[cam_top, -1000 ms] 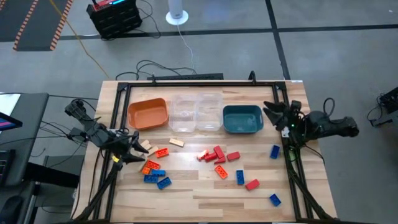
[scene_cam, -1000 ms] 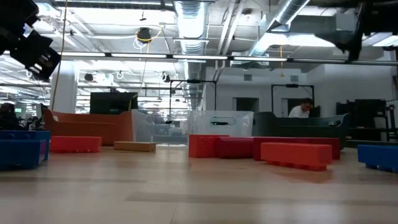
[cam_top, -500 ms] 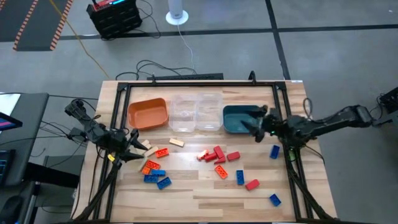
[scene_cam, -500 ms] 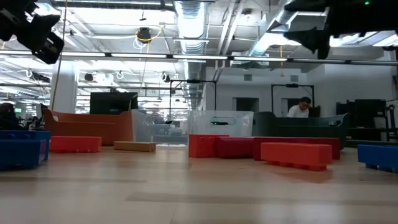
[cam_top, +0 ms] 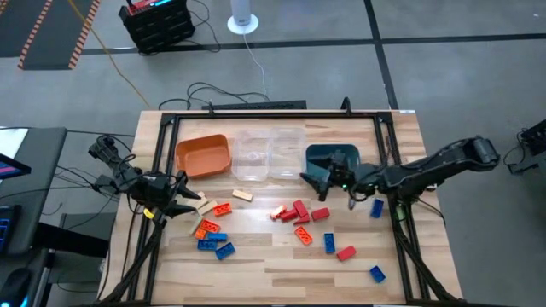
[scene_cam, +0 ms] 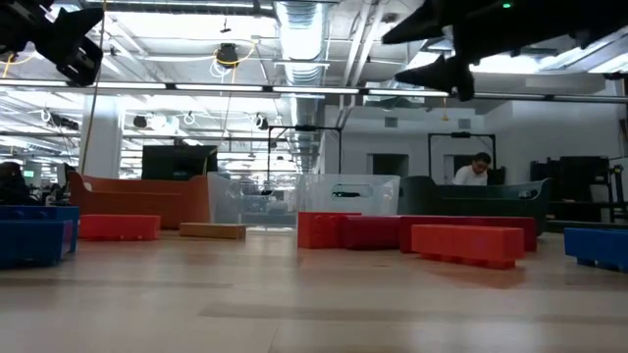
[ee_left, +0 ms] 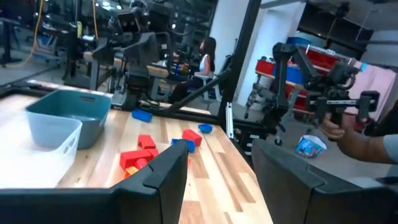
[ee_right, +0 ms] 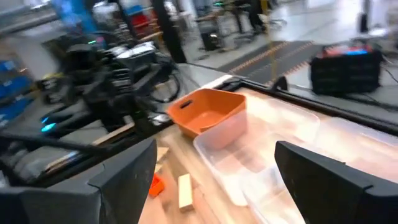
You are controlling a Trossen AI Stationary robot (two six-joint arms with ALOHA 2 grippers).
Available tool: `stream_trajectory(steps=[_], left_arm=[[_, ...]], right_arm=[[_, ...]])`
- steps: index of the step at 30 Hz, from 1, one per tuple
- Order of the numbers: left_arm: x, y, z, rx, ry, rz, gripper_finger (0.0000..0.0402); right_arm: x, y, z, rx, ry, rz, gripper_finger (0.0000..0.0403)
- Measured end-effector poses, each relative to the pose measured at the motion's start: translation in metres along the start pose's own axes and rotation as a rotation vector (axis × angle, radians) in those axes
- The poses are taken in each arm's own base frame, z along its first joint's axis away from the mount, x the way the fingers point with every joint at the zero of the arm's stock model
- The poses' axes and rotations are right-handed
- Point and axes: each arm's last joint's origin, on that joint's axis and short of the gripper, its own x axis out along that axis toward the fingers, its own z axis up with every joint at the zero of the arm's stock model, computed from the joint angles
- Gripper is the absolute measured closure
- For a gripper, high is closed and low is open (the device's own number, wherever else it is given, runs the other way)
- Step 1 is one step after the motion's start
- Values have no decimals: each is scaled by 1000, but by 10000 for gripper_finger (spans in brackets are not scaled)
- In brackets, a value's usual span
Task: Sort blocks
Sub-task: Put the red block into the blue bin
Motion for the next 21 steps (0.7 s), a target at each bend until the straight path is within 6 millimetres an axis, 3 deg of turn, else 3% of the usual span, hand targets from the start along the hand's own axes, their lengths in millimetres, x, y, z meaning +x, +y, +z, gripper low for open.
stream_trajectory(steps=[9, 21], left_arm=[[0, 0, 0, 24, 2, 0, 228], [-1, 0, 5, 115, -14, 12, 228]], right_arm=[[33, 10, -30, -19, 195, 52, 31], [47, 6, -69, 90, 479, 168, 31]])
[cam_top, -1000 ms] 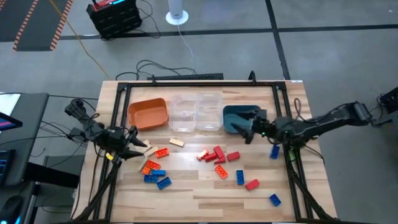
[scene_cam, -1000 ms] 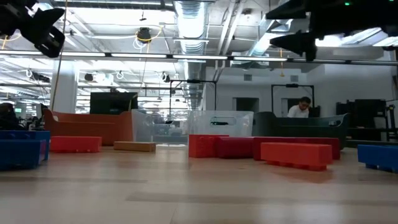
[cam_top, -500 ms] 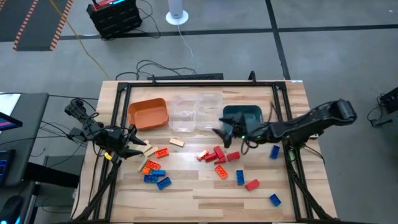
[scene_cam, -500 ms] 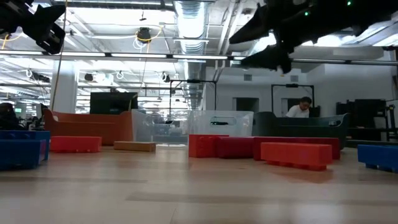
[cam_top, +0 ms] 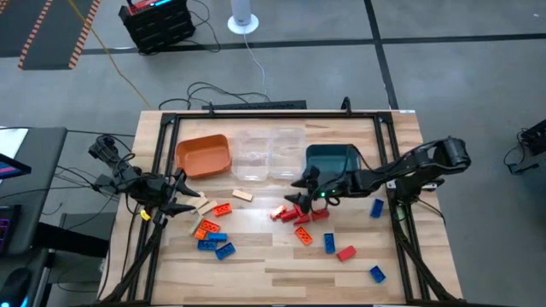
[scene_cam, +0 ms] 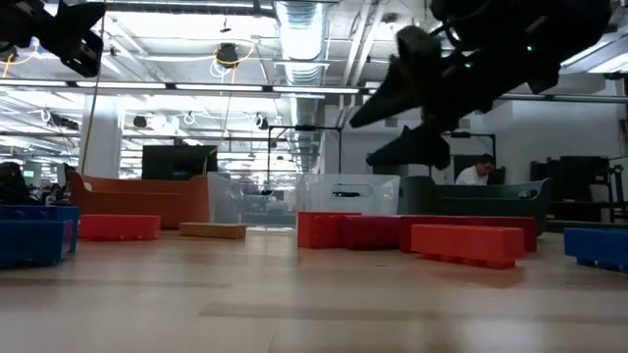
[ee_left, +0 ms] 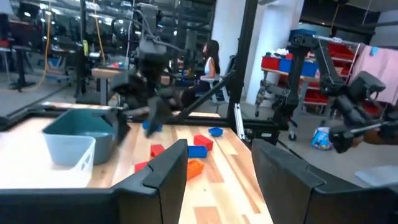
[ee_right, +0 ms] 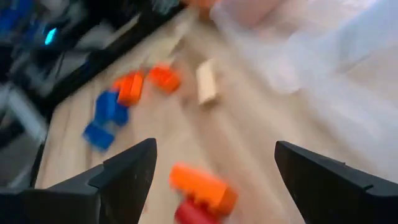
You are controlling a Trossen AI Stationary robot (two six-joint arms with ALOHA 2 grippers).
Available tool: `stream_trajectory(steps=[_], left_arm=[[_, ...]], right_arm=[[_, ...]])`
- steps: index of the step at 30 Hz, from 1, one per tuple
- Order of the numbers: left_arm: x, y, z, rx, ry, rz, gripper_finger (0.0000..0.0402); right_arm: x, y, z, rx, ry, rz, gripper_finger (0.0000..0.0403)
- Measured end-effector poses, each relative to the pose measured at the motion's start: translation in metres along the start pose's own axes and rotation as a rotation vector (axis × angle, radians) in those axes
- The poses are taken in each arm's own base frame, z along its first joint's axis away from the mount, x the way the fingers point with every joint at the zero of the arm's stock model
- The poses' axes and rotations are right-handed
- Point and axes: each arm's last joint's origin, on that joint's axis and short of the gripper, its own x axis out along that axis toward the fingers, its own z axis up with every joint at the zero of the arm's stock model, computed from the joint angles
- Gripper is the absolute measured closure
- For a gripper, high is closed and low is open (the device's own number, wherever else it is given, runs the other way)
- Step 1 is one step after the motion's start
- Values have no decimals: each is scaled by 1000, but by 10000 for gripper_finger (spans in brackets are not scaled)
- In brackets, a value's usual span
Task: Sort blocks
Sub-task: Put the red block into the blue bin
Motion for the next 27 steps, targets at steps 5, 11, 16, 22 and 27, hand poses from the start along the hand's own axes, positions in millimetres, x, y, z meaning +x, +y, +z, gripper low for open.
stream_trajectory(steps=[5, 11, 16, 22, 27], left_arm=[[-1, 0, 3, 36, -2, 8, 228], [-1, 4, 1, 37, 22, 128, 228], [1, 6, -5, 44, 79, 221, 228], [8, 6, 6, 67, 172, 337, 228], [22, 4, 25, 110, 251, 411, 228]], right_arm=[[3, 20, -13, -145, 76, 102, 32], [-7, 54, -13, -374, 335, -131, 62], [-27, 69, -8, -494, 529, -248, 89], [-35, 72, -13, -652, 623, -240, 91], [-37, 67, -13, -705, 677, -248, 91]])
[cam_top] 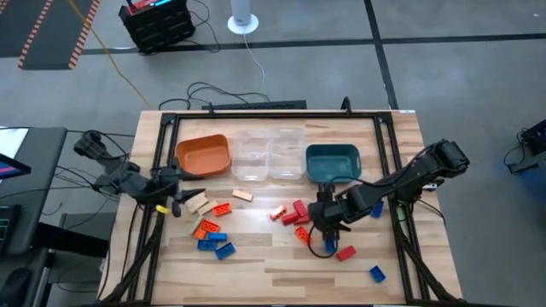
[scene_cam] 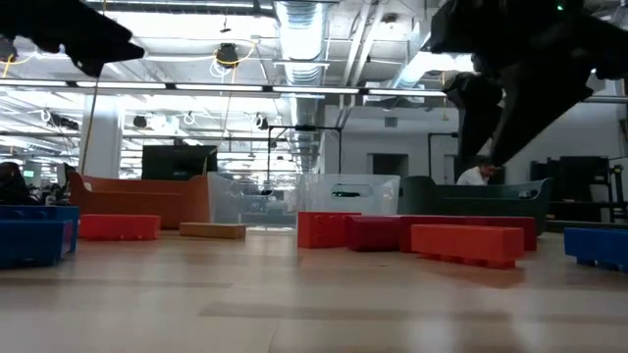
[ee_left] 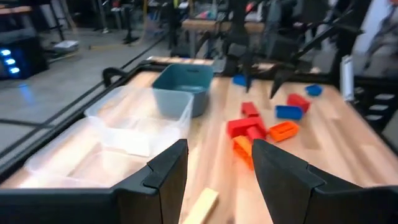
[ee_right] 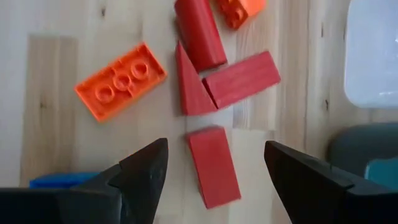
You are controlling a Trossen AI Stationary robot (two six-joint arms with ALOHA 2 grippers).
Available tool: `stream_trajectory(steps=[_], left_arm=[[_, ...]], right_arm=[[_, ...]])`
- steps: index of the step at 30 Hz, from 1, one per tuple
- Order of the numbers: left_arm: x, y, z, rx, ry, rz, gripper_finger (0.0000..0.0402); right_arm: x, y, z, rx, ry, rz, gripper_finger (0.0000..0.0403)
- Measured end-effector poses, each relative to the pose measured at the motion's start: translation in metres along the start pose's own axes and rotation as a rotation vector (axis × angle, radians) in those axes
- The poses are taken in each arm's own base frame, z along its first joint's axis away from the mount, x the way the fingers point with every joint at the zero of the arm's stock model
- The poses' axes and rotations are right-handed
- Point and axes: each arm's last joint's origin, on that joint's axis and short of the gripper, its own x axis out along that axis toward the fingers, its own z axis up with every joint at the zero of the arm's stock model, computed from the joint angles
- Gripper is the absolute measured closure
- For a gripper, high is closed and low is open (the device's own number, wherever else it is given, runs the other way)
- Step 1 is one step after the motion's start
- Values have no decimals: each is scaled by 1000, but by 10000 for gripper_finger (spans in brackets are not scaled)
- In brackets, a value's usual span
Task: Sort blocks
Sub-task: Put the red block into the blue bin
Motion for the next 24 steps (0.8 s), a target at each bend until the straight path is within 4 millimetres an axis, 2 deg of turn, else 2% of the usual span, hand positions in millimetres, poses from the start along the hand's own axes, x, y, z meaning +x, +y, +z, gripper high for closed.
stream_trajectory(steps=[5, 13, 18, 21, 24], left_arm=[[14, -5, 10, 32, 83, 91, 228], [33, -12, 2, 62, 180, 141, 228], [35, -12, 1, 70, 191, 140, 228], [35, -12, 1, 73, 192, 137, 228], [35, -12, 1, 75, 192, 136, 228]], right_arm=[[26, 1, -2, -42, 100, 15, 93], [63, 13, -10, -120, 236, 6, 110], [66, 13, -11, -125, 250, 3, 150], [63, 11, -11, -119, 246, 2, 198], [51, 4, -12, -112, 268, -5, 249]])
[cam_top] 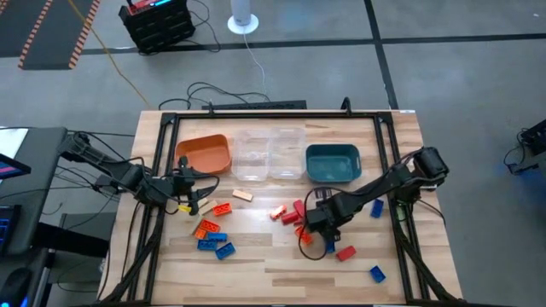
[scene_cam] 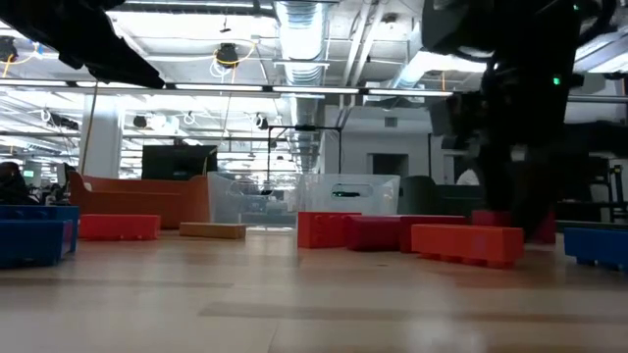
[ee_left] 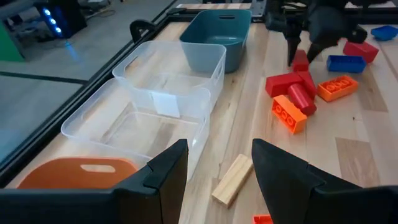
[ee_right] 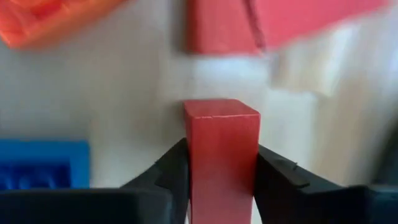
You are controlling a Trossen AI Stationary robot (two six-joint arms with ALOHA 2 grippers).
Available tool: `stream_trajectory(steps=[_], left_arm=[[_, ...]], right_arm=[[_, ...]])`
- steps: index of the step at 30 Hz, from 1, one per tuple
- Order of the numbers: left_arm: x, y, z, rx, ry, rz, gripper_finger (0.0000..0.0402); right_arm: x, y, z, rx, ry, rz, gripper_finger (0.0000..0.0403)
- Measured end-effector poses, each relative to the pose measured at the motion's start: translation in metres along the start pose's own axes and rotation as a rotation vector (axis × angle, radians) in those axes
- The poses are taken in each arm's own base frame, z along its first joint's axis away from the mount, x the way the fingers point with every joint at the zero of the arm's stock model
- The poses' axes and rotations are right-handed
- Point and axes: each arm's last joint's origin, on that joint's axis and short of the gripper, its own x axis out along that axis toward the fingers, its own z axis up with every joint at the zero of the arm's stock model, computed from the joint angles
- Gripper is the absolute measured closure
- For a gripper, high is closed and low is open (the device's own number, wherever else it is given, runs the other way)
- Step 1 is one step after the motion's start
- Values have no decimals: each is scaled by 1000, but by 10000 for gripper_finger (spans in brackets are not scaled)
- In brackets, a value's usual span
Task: Sort blocks
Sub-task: Put the red block into the blue bin
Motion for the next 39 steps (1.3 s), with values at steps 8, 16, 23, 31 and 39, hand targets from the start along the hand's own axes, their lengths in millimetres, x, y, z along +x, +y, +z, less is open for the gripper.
stream_trajectory(steps=[8, 16, 23, 31, 39], left_arm=[[0, 0, 0, 17, 2, -4, 228], [0, 0, -3, 37, 28, -18, 228], [0, 0, -4, 36, 43, -21, 228], [0, -1, -5, 29, 58, -68, 228], [0, -1, -5, 29, 57, -69, 228]], right_arm=[[-62, -46, -15, 171, -158, -100, 248], [-74, -123, -37, 435, -139, -334, 200], [-27, -175, -38, 490, 7, -166, 221], [-48, -169, -34, 473, -59, -123, 208], [-82, -78, 8, 377, -333, -17, 200]])
